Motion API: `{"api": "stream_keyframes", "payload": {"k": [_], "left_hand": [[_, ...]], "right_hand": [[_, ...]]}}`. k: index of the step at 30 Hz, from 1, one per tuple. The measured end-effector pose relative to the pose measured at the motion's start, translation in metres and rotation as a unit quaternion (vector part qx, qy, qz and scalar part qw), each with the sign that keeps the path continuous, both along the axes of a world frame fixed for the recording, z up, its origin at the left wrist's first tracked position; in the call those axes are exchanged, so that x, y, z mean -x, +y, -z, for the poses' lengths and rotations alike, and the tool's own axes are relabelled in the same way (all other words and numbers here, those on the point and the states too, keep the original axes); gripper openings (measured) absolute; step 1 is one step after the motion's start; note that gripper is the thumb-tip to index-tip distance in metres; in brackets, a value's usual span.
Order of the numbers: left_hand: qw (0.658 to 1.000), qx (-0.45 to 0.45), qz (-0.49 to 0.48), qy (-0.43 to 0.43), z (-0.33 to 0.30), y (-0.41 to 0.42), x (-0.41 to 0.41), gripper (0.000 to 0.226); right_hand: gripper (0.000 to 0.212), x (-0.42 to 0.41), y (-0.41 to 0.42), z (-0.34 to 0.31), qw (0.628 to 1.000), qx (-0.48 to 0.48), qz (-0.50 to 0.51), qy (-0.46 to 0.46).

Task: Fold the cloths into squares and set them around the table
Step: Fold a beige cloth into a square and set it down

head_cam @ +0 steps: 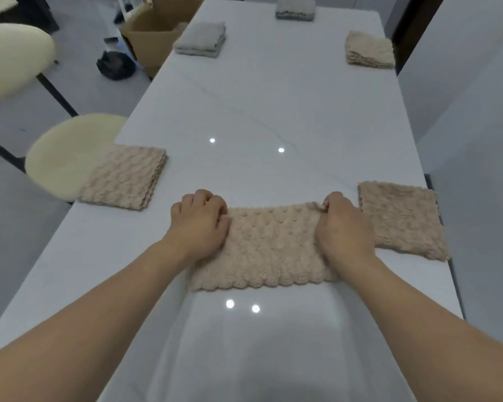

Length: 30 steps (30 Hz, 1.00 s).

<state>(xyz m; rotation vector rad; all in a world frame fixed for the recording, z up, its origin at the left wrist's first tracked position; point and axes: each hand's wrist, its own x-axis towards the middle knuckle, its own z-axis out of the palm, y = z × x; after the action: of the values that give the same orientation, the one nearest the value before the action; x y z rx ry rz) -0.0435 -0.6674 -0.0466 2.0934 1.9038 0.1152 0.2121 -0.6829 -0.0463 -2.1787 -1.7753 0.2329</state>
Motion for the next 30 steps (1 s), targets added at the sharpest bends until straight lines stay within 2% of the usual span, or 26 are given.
{"api": "stream_keyframes", "payload": {"k": [2, 5, 12, 16, 19, 21, 25, 30], "left_hand": [[0.994, -0.090, -0.015, -0.056, 0.024, -0.012, 0.002, 0.018], [0.983, -0.171, -0.020, -0.067, 0.034, -0.020, 0.004, 0.017], [0.980, -0.183, -0.043, -0.069, 0.033, -0.014, 0.003, 0.019], [0.976, -0.168, -0.107, -0.086, 0.031, -0.012, 0.003, 0.030], [0.975, -0.157, -0.129, -0.092, 0.029, -0.011, 0.001, 0.037], [0.976, -0.152, -0.125, -0.092, 0.027, -0.012, 0.002, 0.033], [0.978, -0.135, -0.118, -0.105, 0.025, -0.013, 0.002, 0.020], [0.975, -0.140, -0.133, -0.113, 0.023, -0.013, 0.001, 0.016]], "right_hand": [[0.015, -0.001, -0.003, 0.020, 0.998, -0.058, 0.014, 0.004], [0.022, -0.001, -0.011, 0.038, 0.994, -0.102, 0.034, 0.017], [0.026, 0.002, -0.009, 0.032, 0.992, -0.100, 0.057, 0.045], [0.030, 0.002, -0.009, 0.031, 0.993, -0.093, 0.056, 0.041], [0.025, 0.003, -0.009, 0.033, 0.993, -0.100, 0.055, 0.034], [0.016, 0.004, -0.009, 0.033, 0.992, -0.114, 0.055, 0.021], [0.028, 0.002, -0.008, 0.037, 0.991, -0.119, 0.054, -0.002], [0.025, 0.001, -0.007, 0.042, 0.991, -0.119, 0.056, -0.019]]}}
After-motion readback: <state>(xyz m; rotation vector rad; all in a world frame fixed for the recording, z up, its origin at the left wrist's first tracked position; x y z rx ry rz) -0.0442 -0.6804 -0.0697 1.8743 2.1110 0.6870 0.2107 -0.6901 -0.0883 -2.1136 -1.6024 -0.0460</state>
